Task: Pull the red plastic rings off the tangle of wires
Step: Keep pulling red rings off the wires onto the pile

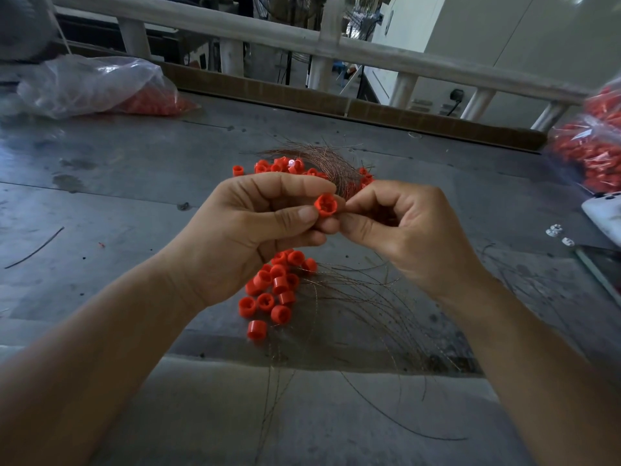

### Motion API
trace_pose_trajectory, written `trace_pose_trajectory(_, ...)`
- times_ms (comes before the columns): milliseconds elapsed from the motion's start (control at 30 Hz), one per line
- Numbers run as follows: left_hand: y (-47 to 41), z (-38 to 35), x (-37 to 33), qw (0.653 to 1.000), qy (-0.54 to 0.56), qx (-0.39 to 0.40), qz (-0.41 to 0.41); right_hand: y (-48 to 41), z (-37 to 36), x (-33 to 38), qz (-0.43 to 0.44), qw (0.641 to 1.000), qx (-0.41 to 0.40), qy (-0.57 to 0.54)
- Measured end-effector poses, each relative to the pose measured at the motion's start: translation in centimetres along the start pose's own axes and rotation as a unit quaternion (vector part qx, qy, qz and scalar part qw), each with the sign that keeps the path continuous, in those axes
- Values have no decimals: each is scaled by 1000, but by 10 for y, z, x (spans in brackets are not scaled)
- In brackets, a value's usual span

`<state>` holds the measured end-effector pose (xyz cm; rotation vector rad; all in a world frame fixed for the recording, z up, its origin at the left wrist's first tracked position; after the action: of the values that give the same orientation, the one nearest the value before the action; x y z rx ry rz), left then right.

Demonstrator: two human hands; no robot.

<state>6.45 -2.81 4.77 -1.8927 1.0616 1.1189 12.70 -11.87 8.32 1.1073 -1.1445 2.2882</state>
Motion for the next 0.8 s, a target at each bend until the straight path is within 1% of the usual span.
trace_pose_trajectory(200,-1,2,0,1000,16,-18,1,-2,3,0,7,1000,-10,-18)
trace_pose_trajectory(333,-1,3,1,1000,8,-22,3,0,0,3,27,1000,11,8)
trace_pose_trajectory(600,0,1,0,1000,-22,-12,-2,1,0,-1,7,1000,23,8)
trace_pose_trajectory(800,-1,3,0,999,-33,-31,-6,1,0,2,10,1000,19,-1)
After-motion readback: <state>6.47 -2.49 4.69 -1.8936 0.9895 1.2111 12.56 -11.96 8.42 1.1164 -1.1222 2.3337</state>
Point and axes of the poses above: each hand's wrist, its own y-axis away from the middle knuckle, its own z-axis out of the back of the hand, x = y × z, the point moved 9 cm from there along -y, towards the middle knuckle, and after that the axes turned 14 degrees about -x, right-handed, at the moved point
